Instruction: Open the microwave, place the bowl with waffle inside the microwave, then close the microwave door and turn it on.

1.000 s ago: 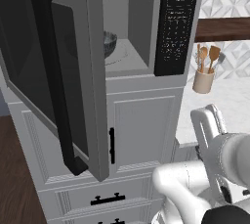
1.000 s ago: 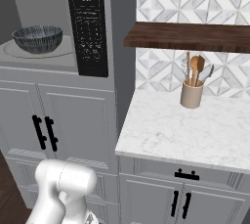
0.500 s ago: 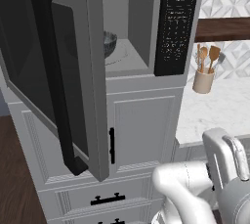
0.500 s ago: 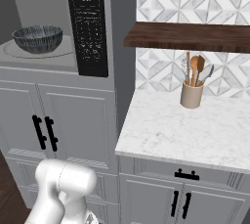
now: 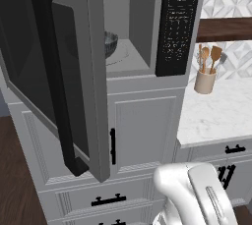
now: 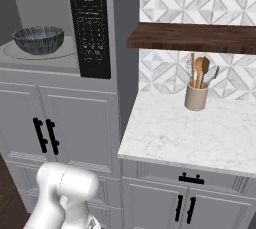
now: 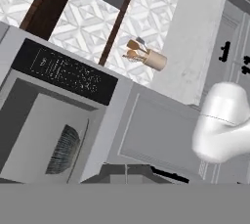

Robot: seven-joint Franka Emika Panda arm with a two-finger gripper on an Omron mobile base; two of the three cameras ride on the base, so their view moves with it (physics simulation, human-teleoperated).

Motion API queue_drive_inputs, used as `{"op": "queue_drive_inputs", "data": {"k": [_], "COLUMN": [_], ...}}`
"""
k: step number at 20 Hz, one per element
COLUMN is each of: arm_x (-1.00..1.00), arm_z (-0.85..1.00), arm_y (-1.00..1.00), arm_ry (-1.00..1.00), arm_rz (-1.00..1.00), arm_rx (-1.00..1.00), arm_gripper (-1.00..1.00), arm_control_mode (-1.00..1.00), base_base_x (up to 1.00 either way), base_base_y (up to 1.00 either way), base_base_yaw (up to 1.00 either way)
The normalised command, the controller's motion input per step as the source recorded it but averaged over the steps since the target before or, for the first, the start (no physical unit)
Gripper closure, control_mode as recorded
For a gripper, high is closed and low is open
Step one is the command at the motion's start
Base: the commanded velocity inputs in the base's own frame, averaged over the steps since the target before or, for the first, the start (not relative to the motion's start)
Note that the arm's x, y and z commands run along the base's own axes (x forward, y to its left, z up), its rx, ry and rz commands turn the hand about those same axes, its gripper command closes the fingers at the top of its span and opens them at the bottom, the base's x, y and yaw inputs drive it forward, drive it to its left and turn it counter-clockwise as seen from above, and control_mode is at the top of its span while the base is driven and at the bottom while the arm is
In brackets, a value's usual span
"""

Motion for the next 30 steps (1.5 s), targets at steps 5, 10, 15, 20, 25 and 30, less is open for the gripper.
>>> {"op": "queue_drive_inputs", "data": {"k": [5,10,15,20,25,30], "arm_x": [-0.23,-0.02,0.24,0.31,0.42,0.51], "arm_z": [-0.18,-0.06,-0.01,-0.11,-0.26,-0.36], "arm_y": [0.36,0.35,0.28,0.17,0.15,0.06], "arm_ry": [-0.43,-0.37,-0.24,-0.21,-0.15,-0.04], "arm_rz": [0.0,0.0,0.0,0.0,0.0,0.0], "arm_rx": [-0.09,-0.04,0.0,0.0,0.0,0.0], "arm_gripper": [1.0,1.0,1.0,1.0,1.0,1.0], "arm_control_mode": [-1.0,-1.0,-1.0,-1.0,-1.0,-1.0], "base_base_x": [0.0,0.0,0.0,0.0,0.0,0.0], "base_base_y": [0.0,0.0,0.0,0.0,0.0,0.0], "base_base_yaw": [0.0,0.0,0.0,0.0,0.0,0.0]}}
